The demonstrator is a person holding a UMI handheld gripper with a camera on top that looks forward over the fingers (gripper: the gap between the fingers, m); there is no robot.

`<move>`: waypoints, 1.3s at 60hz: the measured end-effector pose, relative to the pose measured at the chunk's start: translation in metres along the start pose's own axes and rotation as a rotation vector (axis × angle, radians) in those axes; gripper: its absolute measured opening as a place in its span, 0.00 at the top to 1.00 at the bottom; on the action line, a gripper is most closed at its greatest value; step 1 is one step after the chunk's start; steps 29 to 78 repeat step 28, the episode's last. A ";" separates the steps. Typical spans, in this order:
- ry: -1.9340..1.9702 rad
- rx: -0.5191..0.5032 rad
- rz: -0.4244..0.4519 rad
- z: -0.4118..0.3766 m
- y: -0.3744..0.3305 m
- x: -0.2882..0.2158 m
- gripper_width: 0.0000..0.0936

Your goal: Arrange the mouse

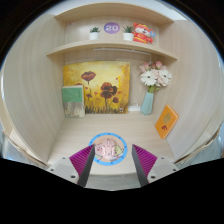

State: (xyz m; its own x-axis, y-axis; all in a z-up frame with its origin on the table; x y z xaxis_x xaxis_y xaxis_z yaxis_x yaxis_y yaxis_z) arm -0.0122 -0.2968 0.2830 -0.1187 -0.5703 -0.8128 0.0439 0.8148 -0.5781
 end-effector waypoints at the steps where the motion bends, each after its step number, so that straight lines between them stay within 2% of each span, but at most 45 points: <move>1: -0.003 0.003 -0.003 0.001 -0.002 0.001 0.22; 78: -0.011 -0.002 0.003 0.000 -0.015 0.005 0.22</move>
Point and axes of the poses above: the point between the fingertips, and its own axes, seen from behind it with the camera up: z to the right, x down, y forward, the way the camera looks, the point moved 9 cm from there along -y, backward, against the way the camera looks, and after that the axes turned 7 degrees about y, right-handed, at the moved point
